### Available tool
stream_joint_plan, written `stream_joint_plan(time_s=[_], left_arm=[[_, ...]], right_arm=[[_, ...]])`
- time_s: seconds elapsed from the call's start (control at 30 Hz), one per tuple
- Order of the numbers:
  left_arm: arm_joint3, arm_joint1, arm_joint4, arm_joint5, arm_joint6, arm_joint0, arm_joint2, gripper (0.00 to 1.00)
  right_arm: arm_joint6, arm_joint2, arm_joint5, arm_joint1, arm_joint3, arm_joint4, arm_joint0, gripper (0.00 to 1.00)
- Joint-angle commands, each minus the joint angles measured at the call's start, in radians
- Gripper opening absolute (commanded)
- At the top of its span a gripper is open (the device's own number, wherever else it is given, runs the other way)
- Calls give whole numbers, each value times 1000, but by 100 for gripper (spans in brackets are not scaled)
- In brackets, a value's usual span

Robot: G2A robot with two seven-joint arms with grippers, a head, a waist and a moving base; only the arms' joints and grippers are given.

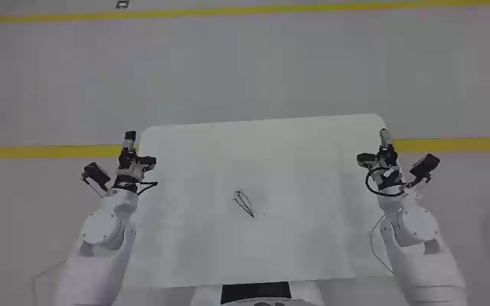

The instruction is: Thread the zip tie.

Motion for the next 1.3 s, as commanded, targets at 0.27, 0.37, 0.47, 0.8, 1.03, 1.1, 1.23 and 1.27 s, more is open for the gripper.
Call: stream_joint_plan(time_s=[0.27,0.37,0.47,0.8,1.03,1.1,1.23,1.27], left_arm=[[-13,1,23,-6,-20,-1,7,100],[-23,9,146,-27,-107,15,17,100],[-37,14,201,-43,-185,30,22,100],[-40,15,215,-54,-196,32,18,100],[-120,23,397,-64,-231,60,26,100],[-151,26,458,-38,-258,73,34,100],[-217,32,577,8,-316,95,56,100],[-217,32,577,8,-316,95,56,100]], right_arm=[[0,0,0,0,0,0,0,100],[0,0,0,0,0,0,0,100],[0,0,0,0,0,0,0,100],[0,0,0,0,0,0,0,100],[0,0,0,0,0,0,0,100],[0,0,0,0,0,0,0,100],[0,0,0,0,0,0,0,100],[0,0,0,0,0,0,0,100]])
